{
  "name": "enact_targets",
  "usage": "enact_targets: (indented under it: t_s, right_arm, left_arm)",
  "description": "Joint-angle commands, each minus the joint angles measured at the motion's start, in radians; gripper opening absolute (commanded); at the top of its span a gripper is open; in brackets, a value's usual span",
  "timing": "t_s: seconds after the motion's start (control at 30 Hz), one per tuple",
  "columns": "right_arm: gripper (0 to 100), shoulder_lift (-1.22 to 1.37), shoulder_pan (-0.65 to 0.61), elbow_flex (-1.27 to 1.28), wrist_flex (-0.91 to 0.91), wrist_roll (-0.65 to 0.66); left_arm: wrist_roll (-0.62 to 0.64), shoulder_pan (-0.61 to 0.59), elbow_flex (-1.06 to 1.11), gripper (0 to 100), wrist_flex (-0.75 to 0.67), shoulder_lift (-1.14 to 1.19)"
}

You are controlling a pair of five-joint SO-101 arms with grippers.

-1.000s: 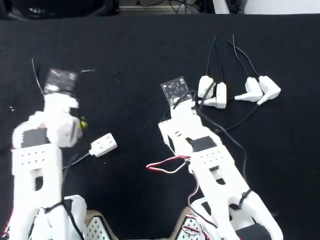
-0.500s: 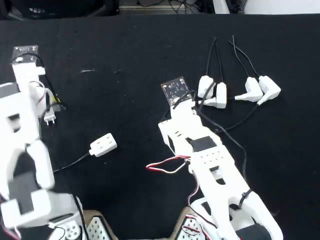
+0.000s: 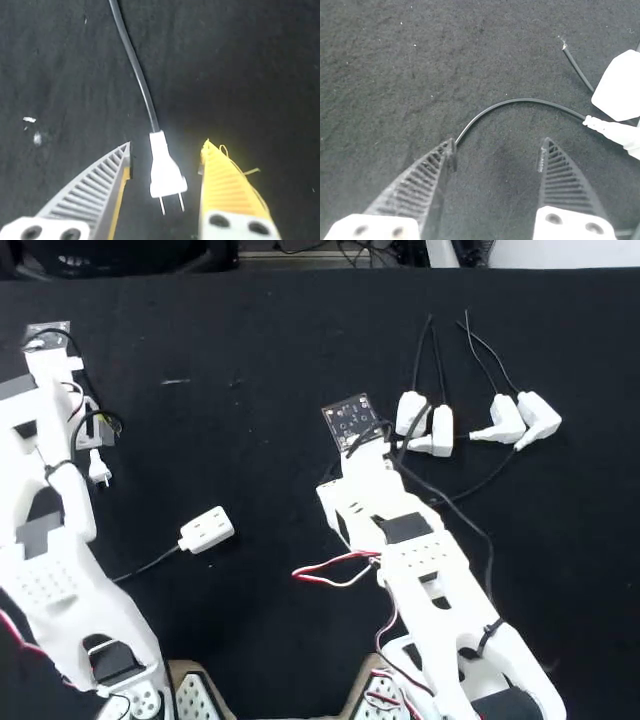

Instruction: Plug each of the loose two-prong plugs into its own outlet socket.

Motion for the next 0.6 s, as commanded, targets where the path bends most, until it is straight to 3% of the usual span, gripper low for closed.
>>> enact_targets:
  t_s: [0.0, 0.47, 0.57]
  right_arm:
    - [24.4, -0.039, 0.018, -0.035, 0.005, -0.008]
    - [24.4, -0.041, 0.018, -0.033, 0.005, -0.008]
    - [24.4, -0.041, 0.018, -0.033, 0.005, -0.008]
  left_arm:
    - [0.011, -0.013, -0.145, 22, 0.005, 0.077]
    - [0.012, -0.025, -0.209, 22, 0.005, 0.284]
    - [0.052, -0.021, -0.206, 15, 0.006, 0.301]
